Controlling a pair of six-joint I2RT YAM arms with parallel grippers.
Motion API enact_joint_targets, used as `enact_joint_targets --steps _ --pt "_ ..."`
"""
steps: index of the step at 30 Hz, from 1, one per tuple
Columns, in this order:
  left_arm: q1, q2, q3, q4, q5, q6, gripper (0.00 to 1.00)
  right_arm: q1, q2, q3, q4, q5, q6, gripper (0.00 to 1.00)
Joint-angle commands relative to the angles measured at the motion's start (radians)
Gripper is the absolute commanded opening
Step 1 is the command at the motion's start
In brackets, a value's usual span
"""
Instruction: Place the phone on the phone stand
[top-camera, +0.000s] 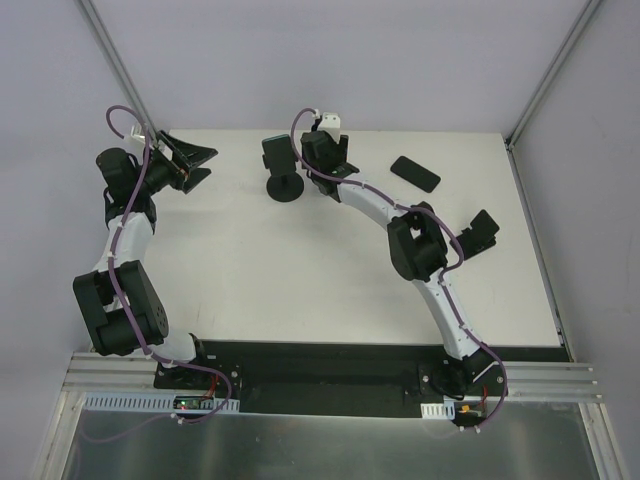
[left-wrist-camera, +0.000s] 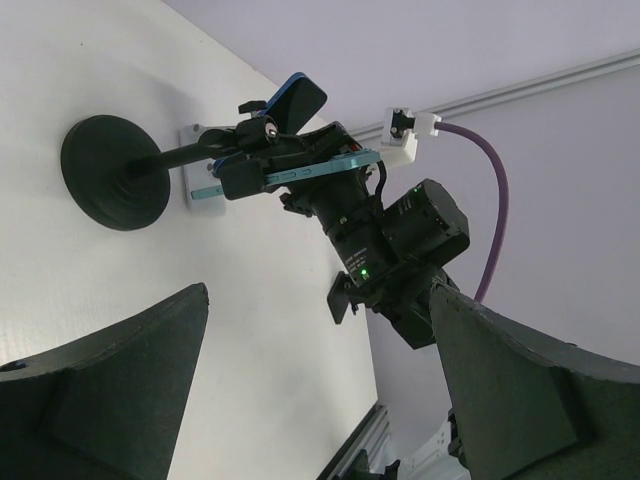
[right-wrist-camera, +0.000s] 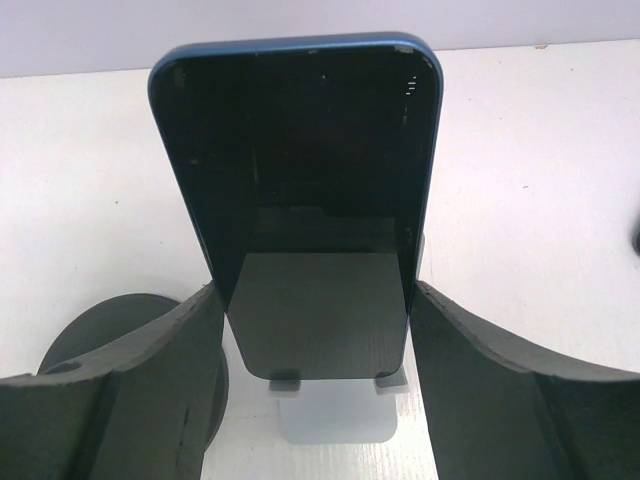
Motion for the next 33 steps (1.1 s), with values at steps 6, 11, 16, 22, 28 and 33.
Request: enact_joint_targets --steps 6,11,16,22,28,33 --pt "0.014 -0.013 -0.008 0.066 0.018 -0.008 0.9 0.002 -0.007 0.065 0.059 0.069 0.027 0.01" --pt "0.012 -0.011 -0.01 0.069 0.018 -0.008 0.9 -0.001 -0.033 0.025 0.079 0.063 0.027 0.05" --pt "0.012 -0.01 -0.008 0.07 0.018 -0.009 0.9 -0.002 -0.044 -0.006 0.096 0.052 0.012 0.07" --pt "0.012 -0.013 -0.011 0.073 0.018 -0.011 0.9 -0.004 -0.07 -0.06 0.118 0.067 0.018 0.23" --pt "0.015 -0.008 -0.013 0.075 0.018 -0.012 0.9 -0.004 -0.107 -0.11 0.127 0.052 0.021 0.46" --pt "0.014 -0.005 -0.013 0.078 0.02 -0.012 0.9 -0.004 -0.17 -0.178 0.119 0.041 0.01 0.79"
